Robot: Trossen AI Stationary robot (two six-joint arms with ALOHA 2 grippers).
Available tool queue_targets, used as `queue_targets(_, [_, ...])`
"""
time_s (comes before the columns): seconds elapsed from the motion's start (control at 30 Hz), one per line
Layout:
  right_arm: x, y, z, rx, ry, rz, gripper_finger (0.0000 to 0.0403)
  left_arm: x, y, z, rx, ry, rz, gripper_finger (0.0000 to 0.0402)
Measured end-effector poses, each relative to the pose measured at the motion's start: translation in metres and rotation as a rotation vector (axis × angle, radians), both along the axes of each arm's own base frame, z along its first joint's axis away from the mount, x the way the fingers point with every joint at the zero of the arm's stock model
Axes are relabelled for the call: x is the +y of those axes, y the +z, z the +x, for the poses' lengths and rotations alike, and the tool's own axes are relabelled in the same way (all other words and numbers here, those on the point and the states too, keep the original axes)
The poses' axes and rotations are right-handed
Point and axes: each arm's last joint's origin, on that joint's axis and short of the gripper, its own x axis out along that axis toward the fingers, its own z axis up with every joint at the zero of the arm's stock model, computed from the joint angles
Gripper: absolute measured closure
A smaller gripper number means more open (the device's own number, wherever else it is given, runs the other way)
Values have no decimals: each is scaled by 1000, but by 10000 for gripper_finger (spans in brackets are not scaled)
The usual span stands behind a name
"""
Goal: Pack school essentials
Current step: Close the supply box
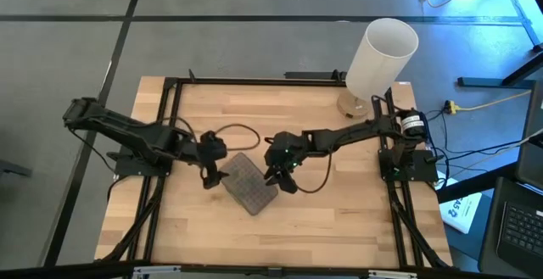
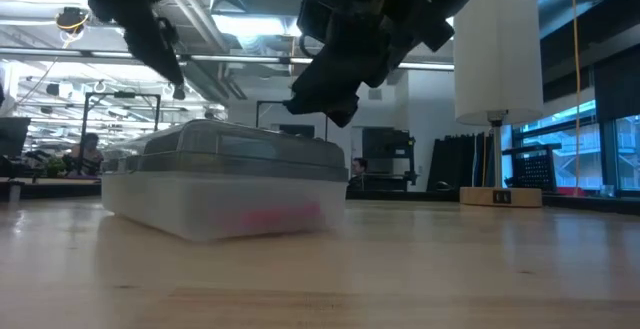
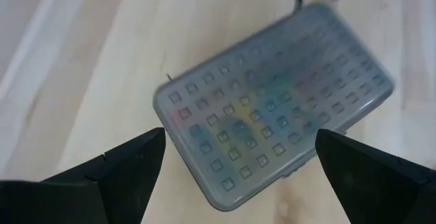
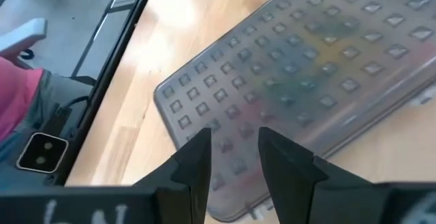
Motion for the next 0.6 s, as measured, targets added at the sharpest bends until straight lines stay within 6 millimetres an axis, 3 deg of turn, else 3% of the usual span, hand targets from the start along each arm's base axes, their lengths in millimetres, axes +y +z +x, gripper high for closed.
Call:
queue_targets(0.4, [22, -4, -6, 95, 18, 32, 277, -24, -58, 41, 189, -29, 36, 28])
queue_targets(0.6, [25, -8, -11, 156, 25, 25, 277, -27, -75, 54, 207, -18, 49, 28])
